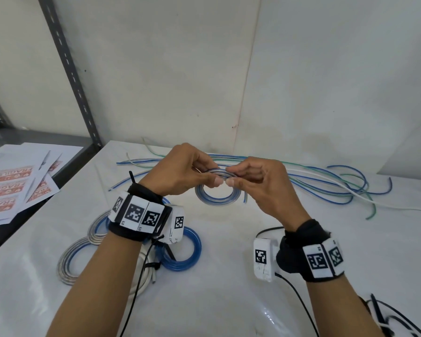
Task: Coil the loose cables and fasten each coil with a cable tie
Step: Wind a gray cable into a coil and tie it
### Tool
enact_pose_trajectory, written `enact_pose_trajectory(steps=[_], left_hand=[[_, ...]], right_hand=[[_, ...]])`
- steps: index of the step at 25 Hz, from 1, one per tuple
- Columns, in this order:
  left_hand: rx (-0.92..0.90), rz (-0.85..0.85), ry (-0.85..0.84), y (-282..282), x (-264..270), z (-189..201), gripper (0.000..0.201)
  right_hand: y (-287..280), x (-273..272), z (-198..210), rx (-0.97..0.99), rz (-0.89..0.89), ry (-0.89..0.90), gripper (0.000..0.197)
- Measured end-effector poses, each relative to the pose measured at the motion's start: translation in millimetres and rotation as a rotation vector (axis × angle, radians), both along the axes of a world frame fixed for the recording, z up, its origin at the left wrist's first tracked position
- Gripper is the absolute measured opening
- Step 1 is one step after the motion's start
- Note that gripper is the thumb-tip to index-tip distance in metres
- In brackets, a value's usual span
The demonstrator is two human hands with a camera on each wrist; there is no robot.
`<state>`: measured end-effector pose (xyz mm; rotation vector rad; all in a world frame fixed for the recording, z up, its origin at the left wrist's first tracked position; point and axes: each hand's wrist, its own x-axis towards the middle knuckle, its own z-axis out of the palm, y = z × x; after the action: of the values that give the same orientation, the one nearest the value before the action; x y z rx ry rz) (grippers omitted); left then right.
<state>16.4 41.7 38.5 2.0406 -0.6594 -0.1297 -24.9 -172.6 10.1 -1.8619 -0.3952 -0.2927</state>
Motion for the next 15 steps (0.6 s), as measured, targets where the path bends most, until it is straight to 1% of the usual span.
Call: enact_pose_trajectory(steps=[2, 5, 6, 7, 9, 11, 15], left_hand=[[-0.104, 0.03, 0.002, 1.1, 2.4, -0.7, 0.012], [-0.329, 0.064, 0.08, -2.4, 2.8, -1.1, 0.013], [-0.393, 0.075, 0.102, -5.2, 2.2, -1.8, 0.015], [-0.45, 0.09, 0.12, -7.5, 2.3, -3.2, 0.017], [-0.541, 0.121, 0.154, -9.6, 4.5, -5.9, 0.02], [-0.564, 0.116, 0.189, -10.2, 5.9, -7.7, 0.021], [-0.457, 0.066, 0.191, -8.2, 4.8, -5.4, 0.026]], right_hand=[[2.4, 0.9, -0.3, 0.061, -0.046, -0.047, 0.016], [7.9, 0.8, -0.3, 0.216, -0.175, -0.126, 0.007], [10.0, 0.3, -0.6, 0.263, -0.225, -0.15, 0.008], [10.9, 0.5, -1.3, 0.296, -0.246, -0.153, 0.008], [9.3, 0.9, -1.0, 0.326, -0.198, -0.106, 0.005], [3.1, 1.0, 1.1, 0.32, -0.136, -0.061, 0.009], [-0.9, -0.7, 3.4, 0.337, -0.169, -0.062, 0.008]])
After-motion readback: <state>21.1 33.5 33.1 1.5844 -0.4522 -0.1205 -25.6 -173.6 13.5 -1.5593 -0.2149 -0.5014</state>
